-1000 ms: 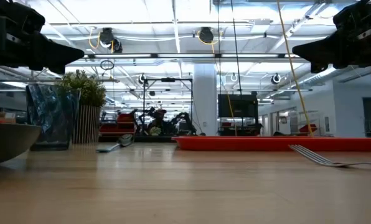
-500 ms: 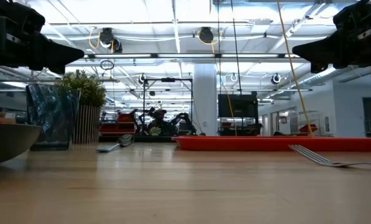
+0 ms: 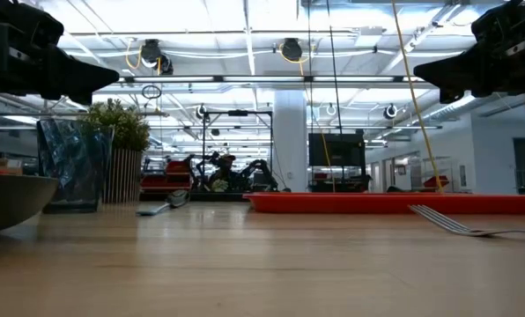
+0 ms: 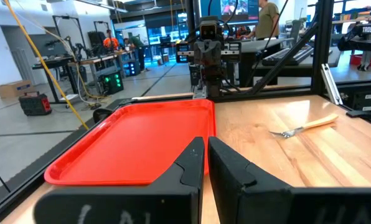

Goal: Pick and place plate/cup/fork/spoon on tray

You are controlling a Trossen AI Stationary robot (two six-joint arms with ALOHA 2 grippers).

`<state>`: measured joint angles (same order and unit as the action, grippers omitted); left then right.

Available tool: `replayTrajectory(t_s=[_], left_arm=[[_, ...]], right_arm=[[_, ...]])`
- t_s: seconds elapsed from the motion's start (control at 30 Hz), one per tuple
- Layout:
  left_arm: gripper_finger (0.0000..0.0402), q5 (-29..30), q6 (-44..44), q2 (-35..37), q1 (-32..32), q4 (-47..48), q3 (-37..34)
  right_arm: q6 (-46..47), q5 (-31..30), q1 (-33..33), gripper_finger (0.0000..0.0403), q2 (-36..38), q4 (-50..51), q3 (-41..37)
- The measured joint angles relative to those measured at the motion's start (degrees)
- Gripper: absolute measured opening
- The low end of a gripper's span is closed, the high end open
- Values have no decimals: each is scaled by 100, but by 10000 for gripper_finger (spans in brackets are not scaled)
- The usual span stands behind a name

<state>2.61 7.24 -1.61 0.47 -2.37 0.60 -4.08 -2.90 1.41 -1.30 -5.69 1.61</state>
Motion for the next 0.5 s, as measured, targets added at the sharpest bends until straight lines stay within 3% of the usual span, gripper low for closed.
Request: replayTrajectory(t_s=[0.5], left_arm=[[26, -1, 0, 1, -2, 0, 1]], right_arm=[[389, 0, 1, 0, -2, -5, 0]])
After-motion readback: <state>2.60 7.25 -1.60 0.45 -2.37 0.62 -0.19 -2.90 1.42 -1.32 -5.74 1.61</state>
